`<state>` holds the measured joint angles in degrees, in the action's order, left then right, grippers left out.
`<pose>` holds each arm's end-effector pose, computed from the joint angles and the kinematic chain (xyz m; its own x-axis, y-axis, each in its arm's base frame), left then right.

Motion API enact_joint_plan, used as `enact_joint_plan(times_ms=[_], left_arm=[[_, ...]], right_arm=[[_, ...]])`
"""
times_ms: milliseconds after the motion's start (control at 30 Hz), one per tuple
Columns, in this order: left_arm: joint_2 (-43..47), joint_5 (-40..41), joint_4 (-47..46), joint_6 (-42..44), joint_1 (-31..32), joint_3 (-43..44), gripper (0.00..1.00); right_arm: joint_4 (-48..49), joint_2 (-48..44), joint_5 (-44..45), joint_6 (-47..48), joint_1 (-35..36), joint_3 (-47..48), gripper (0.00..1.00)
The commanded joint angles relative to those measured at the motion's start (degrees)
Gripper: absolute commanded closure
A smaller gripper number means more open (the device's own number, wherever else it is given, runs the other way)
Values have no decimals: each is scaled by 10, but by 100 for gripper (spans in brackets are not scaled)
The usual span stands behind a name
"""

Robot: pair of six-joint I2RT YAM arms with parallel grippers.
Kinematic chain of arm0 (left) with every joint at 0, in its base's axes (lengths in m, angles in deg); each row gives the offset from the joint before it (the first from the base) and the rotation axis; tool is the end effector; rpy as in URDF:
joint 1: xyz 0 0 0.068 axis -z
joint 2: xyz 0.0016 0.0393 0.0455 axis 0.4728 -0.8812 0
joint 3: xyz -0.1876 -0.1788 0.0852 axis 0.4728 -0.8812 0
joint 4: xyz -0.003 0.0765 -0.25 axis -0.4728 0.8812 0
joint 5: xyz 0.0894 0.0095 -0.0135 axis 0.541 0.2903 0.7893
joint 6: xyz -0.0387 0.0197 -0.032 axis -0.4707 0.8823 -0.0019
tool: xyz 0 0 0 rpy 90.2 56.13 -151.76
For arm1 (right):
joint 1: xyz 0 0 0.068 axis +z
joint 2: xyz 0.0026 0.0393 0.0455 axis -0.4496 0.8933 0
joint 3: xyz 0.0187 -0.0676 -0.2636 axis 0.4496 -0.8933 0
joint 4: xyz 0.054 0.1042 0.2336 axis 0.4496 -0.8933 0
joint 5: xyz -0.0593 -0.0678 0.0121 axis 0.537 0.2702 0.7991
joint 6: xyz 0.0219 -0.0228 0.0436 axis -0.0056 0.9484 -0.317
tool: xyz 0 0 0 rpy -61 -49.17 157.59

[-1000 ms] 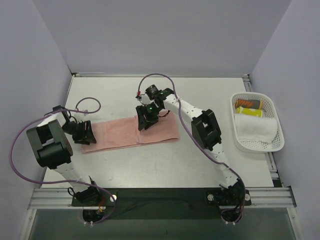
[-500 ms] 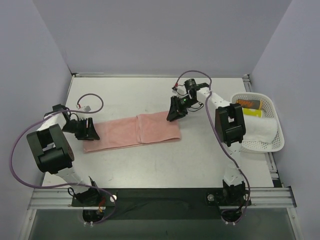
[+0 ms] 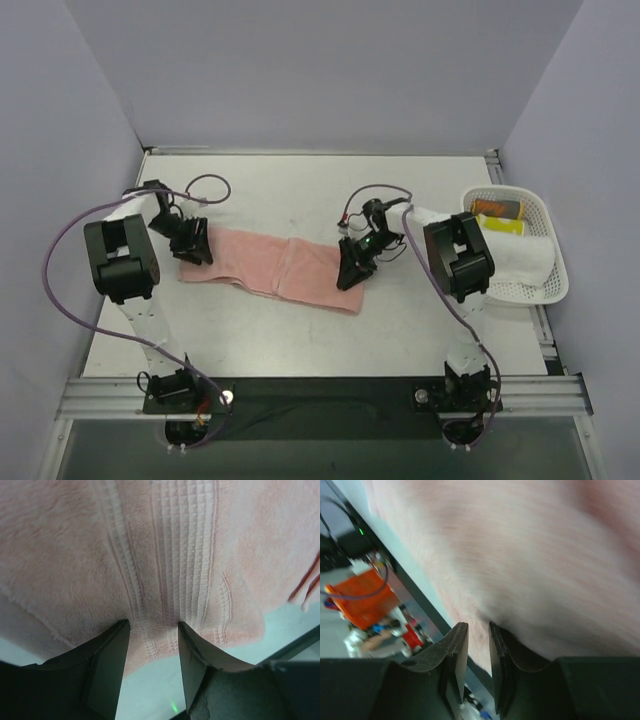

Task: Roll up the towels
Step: Fold the towel

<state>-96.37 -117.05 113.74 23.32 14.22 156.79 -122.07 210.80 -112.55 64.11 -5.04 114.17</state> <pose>0.3573 0.0722 0.1524 -0.9897 0.0564 -0.1315 0.1091 0.8920 -0.4386 0.3715 0.1788 0.1198 -0.9350 -0.3110 -0.1703 -0.3132 0.4994 0.8077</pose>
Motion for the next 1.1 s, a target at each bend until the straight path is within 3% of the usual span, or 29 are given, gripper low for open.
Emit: enact_joint_plan(times_ms=[0,33,167,233,433,600,900,1033,1067], left_arm=[[-113,45,-69,-5,65,152,45],[-150,45,-59,-14,77,247,45],[-175,0,-15,-24,84,398,41],[-136,-18,-15,-22,82,399,40],[-19,-21,-29,-38,86,209,41],[-10,-25,-67,-56,100,101,44],[-104,-19,-83,-63,136,140,45],[-173,-32,-83,-49,194,236,45],[-193,-37,-78,-45,203,295,45]], right_arm=[[-99,-91,15,127,59,-32,75],[-122,-103,9,149,68,-38,74],[-145,-138,-13,153,26,-11,61],[-144,-139,-7,144,-2,10,59],[-134,-87,80,142,-52,73,57],[-134,-41,75,158,-51,66,57],[-135,-13,16,159,-48,-1,60],[-132,-18,-6,153,-17,-43,60],[-128,-17,-13,145,-9,-56,60]])
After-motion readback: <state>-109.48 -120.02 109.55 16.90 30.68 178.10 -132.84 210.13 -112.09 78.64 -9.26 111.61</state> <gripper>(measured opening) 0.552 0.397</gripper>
